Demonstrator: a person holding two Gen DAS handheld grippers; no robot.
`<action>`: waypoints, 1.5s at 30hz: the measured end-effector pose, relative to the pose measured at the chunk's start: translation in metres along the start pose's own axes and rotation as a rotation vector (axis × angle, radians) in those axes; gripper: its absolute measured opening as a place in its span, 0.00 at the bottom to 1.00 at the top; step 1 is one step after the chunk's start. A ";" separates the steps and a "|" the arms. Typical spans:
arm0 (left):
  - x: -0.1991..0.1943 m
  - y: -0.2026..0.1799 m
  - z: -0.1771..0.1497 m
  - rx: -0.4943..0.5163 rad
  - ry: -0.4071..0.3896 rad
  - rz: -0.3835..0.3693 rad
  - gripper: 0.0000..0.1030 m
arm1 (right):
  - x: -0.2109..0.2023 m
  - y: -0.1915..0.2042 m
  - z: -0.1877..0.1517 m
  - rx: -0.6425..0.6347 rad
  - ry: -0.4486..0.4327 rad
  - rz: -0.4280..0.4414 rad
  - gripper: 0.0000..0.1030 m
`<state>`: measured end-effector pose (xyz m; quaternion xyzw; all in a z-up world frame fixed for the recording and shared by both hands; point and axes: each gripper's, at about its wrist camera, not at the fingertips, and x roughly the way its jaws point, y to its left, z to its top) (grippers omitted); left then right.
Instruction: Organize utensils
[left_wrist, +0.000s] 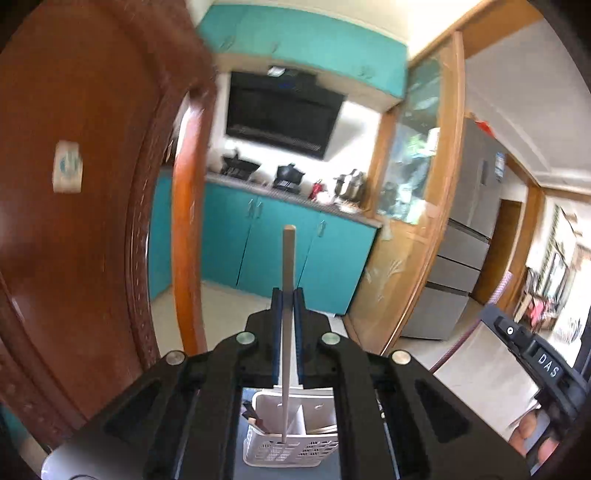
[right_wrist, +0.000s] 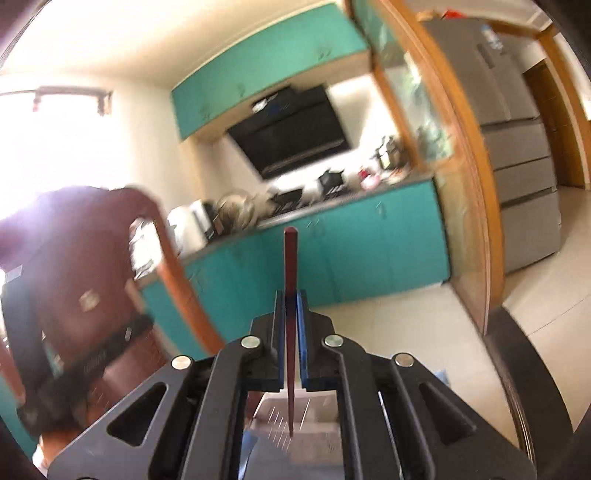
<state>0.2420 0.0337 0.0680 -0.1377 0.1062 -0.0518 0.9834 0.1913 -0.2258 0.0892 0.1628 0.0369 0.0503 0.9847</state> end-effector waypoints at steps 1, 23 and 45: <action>0.008 0.006 0.000 -0.024 0.009 -0.001 0.07 | 0.006 -0.001 -0.003 0.003 -0.005 -0.013 0.07; 0.062 0.000 -0.053 0.056 0.093 0.092 0.16 | 0.061 0.000 -0.074 -0.126 0.151 -0.039 0.30; -0.075 0.004 -0.170 0.275 0.135 0.118 0.91 | -0.076 -0.037 -0.161 -0.177 0.229 -0.179 0.95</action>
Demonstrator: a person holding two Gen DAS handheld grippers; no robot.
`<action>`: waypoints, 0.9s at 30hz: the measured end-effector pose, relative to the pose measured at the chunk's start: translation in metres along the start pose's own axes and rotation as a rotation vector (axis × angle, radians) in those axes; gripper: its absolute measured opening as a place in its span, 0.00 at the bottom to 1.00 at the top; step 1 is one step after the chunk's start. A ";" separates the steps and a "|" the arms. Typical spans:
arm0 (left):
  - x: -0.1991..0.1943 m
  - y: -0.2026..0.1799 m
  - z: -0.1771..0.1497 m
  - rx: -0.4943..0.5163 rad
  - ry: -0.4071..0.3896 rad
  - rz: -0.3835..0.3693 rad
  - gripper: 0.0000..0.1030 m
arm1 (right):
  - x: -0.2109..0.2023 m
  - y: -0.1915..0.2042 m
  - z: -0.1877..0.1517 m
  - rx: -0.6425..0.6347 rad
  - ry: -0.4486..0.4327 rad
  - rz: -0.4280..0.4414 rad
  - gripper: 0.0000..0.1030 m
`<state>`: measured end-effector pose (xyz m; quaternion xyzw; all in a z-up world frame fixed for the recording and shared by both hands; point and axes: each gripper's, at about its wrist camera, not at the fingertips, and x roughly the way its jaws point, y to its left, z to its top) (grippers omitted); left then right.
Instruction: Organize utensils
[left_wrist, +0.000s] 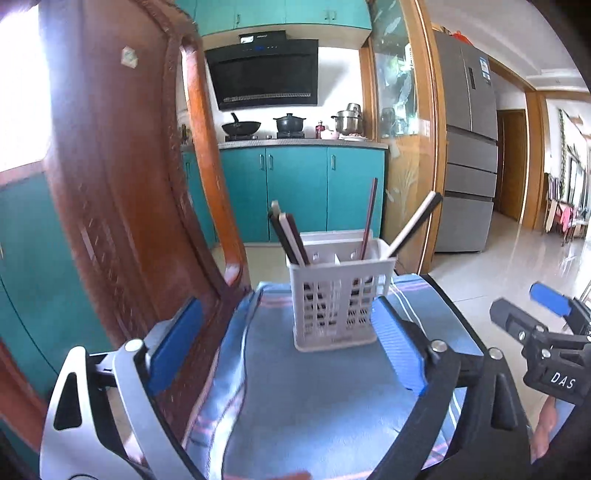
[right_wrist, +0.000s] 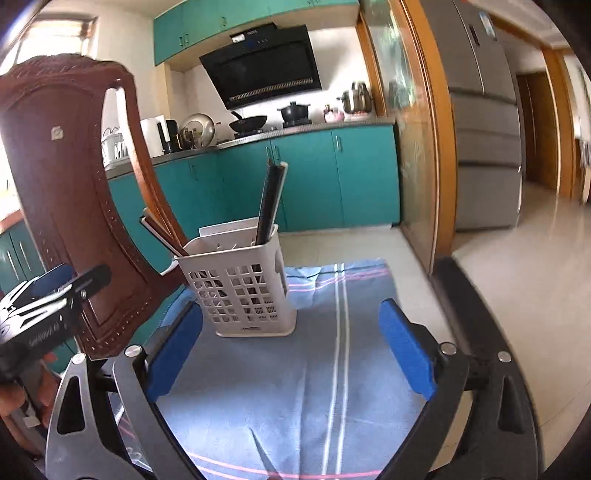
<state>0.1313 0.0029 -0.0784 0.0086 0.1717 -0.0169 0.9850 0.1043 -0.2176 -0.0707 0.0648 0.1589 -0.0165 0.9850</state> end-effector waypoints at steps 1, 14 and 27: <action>-0.002 0.001 -0.004 -0.014 0.014 -0.005 0.91 | -0.003 0.003 -0.001 -0.014 -0.013 -0.011 0.95; -0.020 0.013 -0.027 -0.036 0.034 0.038 0.96 | -0.019 0.023 -0.022 -0.112 -0.027 -0.036 0.97; -0.024 0.007 -0.032 0.006 0.033 0.041 0.96 | -0.018 0.025 -0.030 -0.131 -0.021 -0.063 0.97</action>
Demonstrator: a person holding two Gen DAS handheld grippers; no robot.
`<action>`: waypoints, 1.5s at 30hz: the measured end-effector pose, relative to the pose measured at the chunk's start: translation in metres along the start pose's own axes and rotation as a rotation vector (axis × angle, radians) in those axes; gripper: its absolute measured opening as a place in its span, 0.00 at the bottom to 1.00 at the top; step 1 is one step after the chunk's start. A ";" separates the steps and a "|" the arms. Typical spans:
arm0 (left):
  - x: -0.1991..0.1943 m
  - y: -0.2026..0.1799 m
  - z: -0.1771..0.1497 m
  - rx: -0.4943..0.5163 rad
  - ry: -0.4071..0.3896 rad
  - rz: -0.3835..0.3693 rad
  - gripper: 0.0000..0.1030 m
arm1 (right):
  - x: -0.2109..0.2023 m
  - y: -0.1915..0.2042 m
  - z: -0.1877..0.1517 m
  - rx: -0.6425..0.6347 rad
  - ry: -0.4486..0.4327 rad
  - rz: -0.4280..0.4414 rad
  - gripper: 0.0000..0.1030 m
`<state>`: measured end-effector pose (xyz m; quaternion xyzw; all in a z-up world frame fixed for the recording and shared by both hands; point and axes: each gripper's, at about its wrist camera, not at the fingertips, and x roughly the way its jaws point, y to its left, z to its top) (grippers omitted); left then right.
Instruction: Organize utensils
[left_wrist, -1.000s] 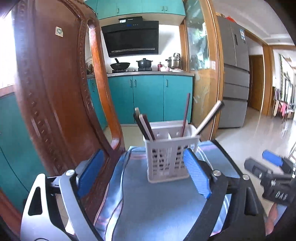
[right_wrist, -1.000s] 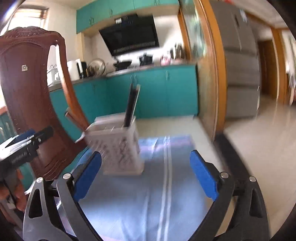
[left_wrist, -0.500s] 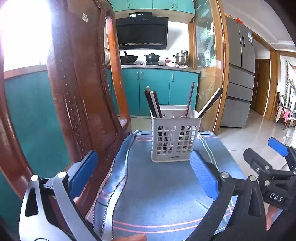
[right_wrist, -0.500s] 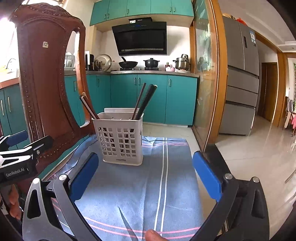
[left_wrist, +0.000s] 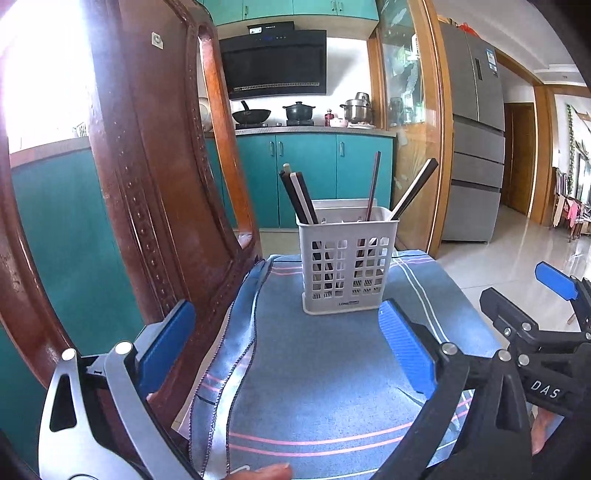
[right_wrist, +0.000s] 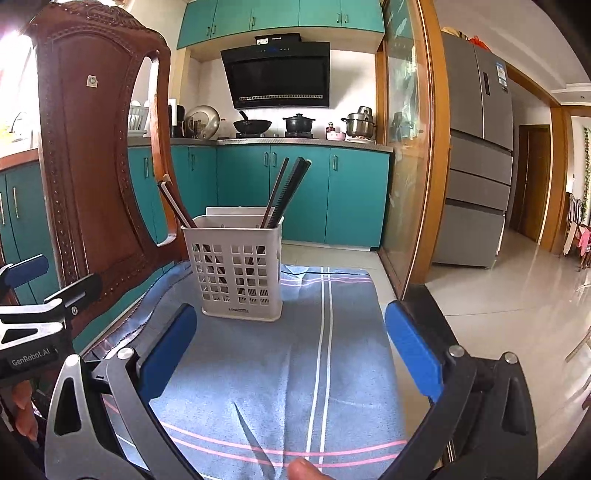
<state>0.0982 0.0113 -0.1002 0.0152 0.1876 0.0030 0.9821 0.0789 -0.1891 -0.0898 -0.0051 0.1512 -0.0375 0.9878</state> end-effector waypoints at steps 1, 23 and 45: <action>-0.001 0.000 0.000 -0.001 -0.003 0.001 0.96 | 0.000 0.000 -0.001 -0.001 -0.001 -0.001 0.97; -0.001 -0.004 -0.001 -0.004 0.007 0.006 0.96 | 0.001 0.002 -0.005 -0.018 0.008 -0.002 0.97; -0.001 -0.006 -0.003 -0.003 0.011 0.005 0.96 | 0.000 0.003 -0.005 -0.021 0.010 -0.001 0.97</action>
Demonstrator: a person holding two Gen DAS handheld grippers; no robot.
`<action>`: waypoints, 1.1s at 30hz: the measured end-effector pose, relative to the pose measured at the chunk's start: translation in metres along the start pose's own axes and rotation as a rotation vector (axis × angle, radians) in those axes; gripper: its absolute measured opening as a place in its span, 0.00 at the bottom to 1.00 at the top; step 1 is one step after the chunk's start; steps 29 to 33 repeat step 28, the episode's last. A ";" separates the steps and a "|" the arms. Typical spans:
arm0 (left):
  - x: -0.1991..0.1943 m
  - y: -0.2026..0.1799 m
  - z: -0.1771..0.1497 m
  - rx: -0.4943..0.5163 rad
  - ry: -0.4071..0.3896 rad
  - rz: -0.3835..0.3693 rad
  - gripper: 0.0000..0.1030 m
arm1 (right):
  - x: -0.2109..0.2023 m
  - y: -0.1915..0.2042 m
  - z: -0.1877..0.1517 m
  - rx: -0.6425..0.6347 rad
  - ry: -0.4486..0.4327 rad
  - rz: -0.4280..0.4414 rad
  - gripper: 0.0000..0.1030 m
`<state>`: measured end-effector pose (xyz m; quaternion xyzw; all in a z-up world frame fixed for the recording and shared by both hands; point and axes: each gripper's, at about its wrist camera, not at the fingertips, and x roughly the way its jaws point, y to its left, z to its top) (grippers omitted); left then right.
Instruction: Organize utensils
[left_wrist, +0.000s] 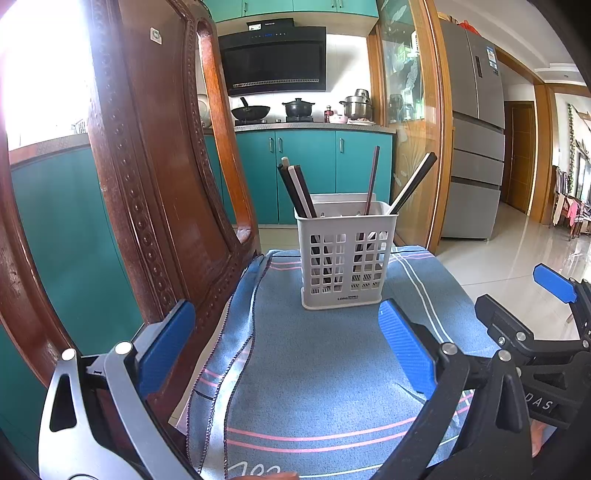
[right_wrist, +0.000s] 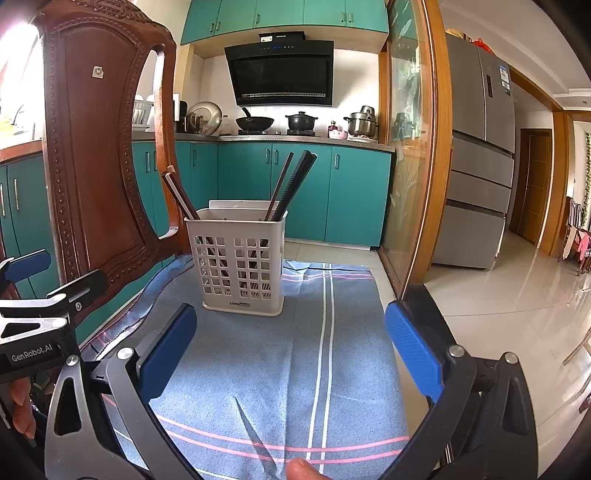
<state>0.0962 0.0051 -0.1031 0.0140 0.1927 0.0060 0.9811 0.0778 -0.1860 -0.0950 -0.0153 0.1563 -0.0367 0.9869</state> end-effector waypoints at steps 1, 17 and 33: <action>0.000 0.000 0.000 0.000 0.000 0.000 0.96 | 0.000 0.000 -0.001 0.000 0.000 0.001 0.97; -0.002 -0.001 -0.003 0.007 -0.010 -0.006 0.96 | -0.001 -0.001 -0.002 -0.002 0.002 -0.003 0.97; 0.001 0.002 -0.003 0.003 0.009 -0.003 0.96 | -0.001 -0.005 -0.003 0.009 0.002 -0.004 0.97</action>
